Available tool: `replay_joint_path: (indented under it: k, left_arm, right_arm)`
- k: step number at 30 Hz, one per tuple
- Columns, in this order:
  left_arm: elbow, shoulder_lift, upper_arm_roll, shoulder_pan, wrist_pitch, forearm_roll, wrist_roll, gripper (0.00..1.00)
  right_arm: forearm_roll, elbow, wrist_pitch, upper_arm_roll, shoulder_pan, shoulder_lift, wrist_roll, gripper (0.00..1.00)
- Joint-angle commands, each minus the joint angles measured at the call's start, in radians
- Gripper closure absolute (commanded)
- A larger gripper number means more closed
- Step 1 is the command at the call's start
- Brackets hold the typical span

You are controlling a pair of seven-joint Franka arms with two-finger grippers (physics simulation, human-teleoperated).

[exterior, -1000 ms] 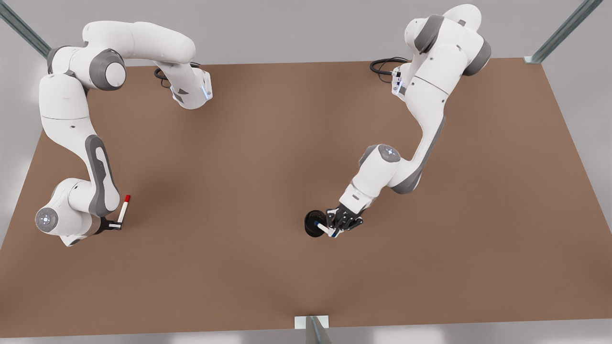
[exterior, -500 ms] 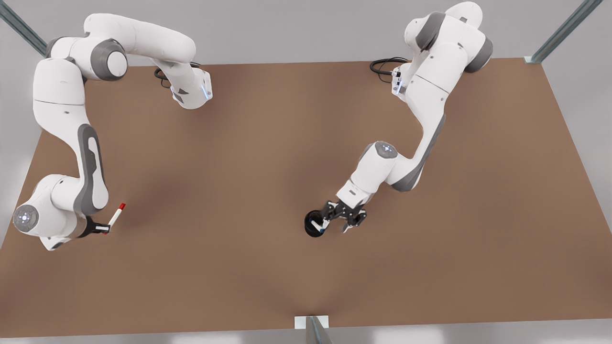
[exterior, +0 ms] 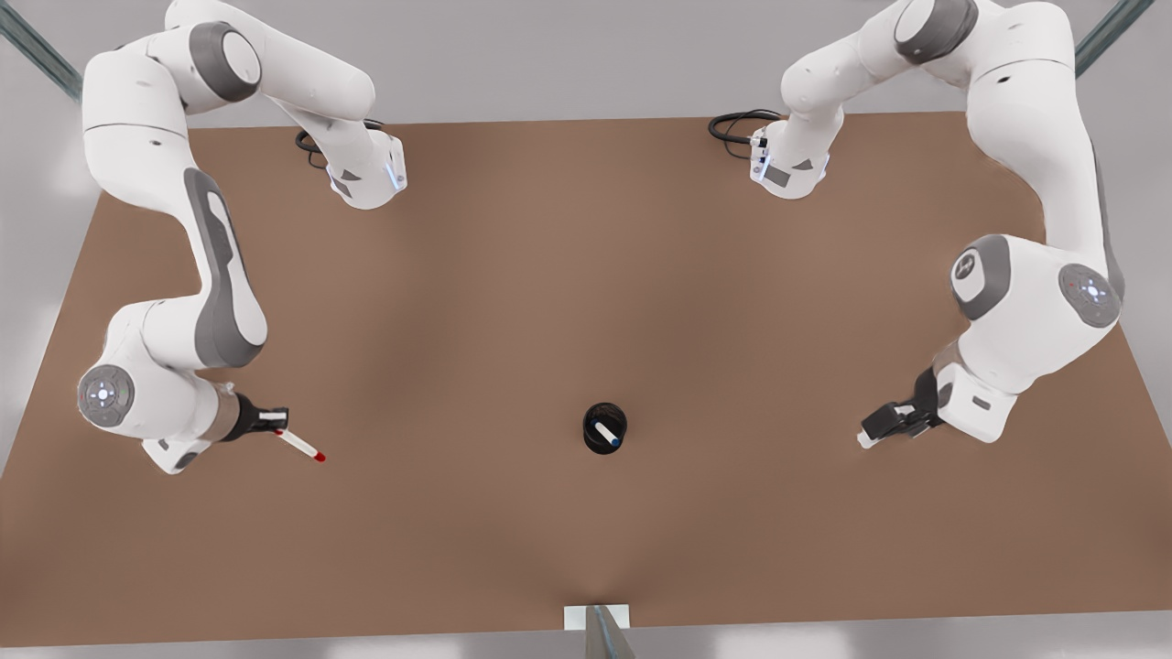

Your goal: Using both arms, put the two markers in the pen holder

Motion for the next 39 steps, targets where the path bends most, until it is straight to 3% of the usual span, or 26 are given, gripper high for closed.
replay_joint_path:
  k: [1, 4, 5, 7, 9, 19, 21, 23, 33, 39]
  left_arm:
    - [0.036, -0.022, 0.001, 0.022, -0.447, 0.010, 0.367, 0.00]
    - [0.039, -0.108, 0.007, 0.031, -0.468, 0.073, 0.362, 0.00]
    - [0.036, -0.162, 0.063, -0.004, -0.468, 0.059, 0.359, 0.00]
    - [0.039, -0.216, 0.503, -0.364, -0.499, -0.072, 0.365, 0.00]
    - [0.039, -0.228, 0.649, -0.482, -0.491, -0.119, 0.365, 0.00]
    - [0.037, -0.194, 0.652, -0.486, -0.430, -0.127, 0.365, 0.00]
    - [0.037, -0.194, 0.652, -0.486, -0.430, -0.128, 0.367, 0.00]
    - [0.037, -0.194, 0.650, -0.486, -0.430, -0.128, 0.367, 0.00]
    - [0.037, -0.203, 0.647, -0.495, -0.436, -0.135, 0.360, 0.00]
    - [0.037, -0.207, 0.647, -0.501, -0.442, -0.135, 0.359, 0.00]
  right_arm:
    - [-0.009, 0.001, -0.050, 0.047, 0.009, 0.003, 0.481, 0.76]
    - [-0.007, 0.001, -0.050, 0.109, 0.081, 0.003, 0.723, 0.76]
    - [-0.006, 0.010, -0.047, 0.127, 0.115, 0.006, 0.814, 0.76]
    - [-0.003, 0.039, -0.047, 0.158, 0.193, 0.018, 1.004, 0.76]
    - [0.016, 0.077, -0.045, 0.170, 0.303, 0.023, 1.215, 0.76]
    - [0.006, 0.235, -0.030, 0.147, 0.544, 0.127, 1.513, 0.76]
    - [0.011, 0.300, -0.022, 0.018, 0.705, 0.142, 1.584, 0.76]
    - [0.011, 0.350, -0.008, -0.005, 0.760, 0.175, 1.633, 0.76]
    - [0.011, 0.352, 0.189, -0.020, 0.803, 0.199, 1.763, 0.76]
    - [0.006, 0.360, 0.317, -0.105, 0.854, 0.234, 1.760, 0.76]
